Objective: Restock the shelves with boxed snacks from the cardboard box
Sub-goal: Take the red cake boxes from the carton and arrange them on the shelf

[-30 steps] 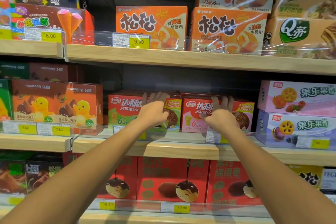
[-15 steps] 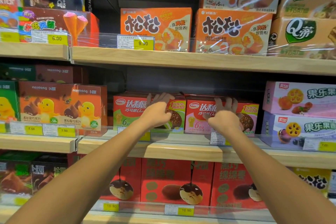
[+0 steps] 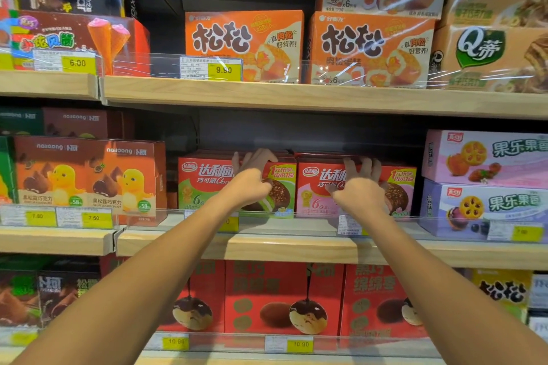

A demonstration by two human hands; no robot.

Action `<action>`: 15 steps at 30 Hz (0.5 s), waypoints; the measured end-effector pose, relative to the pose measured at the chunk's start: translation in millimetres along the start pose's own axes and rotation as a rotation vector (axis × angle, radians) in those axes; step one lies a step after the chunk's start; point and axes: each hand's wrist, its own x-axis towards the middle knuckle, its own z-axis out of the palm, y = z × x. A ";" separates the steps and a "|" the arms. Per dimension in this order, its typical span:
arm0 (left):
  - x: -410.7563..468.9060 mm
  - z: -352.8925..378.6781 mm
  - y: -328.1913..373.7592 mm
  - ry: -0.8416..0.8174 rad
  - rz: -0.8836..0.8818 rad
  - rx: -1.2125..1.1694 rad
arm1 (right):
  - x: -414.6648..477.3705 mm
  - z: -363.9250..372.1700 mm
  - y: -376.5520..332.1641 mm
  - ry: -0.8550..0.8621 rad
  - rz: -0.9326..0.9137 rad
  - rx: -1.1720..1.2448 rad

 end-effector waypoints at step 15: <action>7.6 4.6 -3.8 0.265 0.257 0.236 | 23.8 24.2 13.3 0.086 -0.027 0.106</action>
